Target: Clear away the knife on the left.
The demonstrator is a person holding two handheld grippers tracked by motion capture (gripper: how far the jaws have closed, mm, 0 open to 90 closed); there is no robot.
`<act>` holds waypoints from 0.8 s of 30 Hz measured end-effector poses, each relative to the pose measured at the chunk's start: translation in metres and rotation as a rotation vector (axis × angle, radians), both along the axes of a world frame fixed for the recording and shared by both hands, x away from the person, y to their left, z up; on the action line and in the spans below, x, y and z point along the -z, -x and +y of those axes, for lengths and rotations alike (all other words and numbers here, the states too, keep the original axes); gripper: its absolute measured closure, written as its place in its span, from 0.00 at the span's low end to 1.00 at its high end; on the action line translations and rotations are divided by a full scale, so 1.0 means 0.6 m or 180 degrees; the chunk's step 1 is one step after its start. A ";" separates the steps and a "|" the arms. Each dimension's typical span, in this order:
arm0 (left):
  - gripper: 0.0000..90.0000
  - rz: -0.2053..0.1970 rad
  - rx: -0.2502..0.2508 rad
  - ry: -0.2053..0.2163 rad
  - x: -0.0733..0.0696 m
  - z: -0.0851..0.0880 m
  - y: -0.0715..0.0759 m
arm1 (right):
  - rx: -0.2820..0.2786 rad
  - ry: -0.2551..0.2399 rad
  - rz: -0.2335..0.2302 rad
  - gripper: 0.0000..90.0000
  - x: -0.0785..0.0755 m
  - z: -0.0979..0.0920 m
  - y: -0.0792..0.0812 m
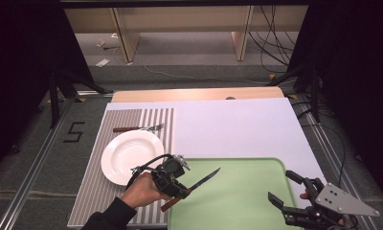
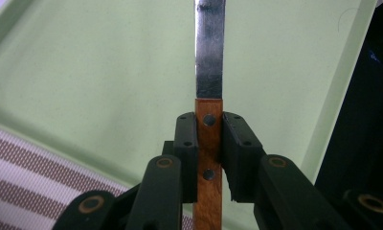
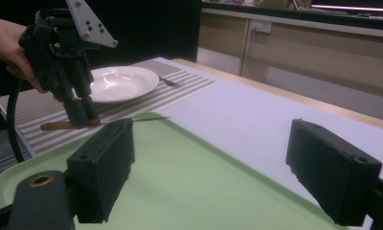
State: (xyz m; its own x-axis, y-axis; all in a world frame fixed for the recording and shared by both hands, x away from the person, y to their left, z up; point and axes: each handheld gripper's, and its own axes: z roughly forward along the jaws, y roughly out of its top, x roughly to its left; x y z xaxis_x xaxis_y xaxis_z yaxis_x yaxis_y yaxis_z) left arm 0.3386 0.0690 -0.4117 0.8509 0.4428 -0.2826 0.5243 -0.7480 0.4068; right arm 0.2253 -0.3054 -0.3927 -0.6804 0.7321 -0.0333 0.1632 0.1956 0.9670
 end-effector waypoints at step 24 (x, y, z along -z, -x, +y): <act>0.86 0.0310 0.0233 -0.0041 0.029 -0.048 0.010 | -0.0013 0.0009 -0.0004 0.20 -0.001 0.000 0.000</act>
State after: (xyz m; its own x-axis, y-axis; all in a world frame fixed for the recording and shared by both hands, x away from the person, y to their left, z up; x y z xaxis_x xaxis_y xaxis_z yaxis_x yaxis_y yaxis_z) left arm 0.3326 0.0399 -0.4293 0.8499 0.3846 -0.3601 0.5047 -0.7906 0.3467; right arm 0.2251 -0.3052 -0.3920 -0.6833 0.7292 -0.0360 0.1612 0.1988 0.9667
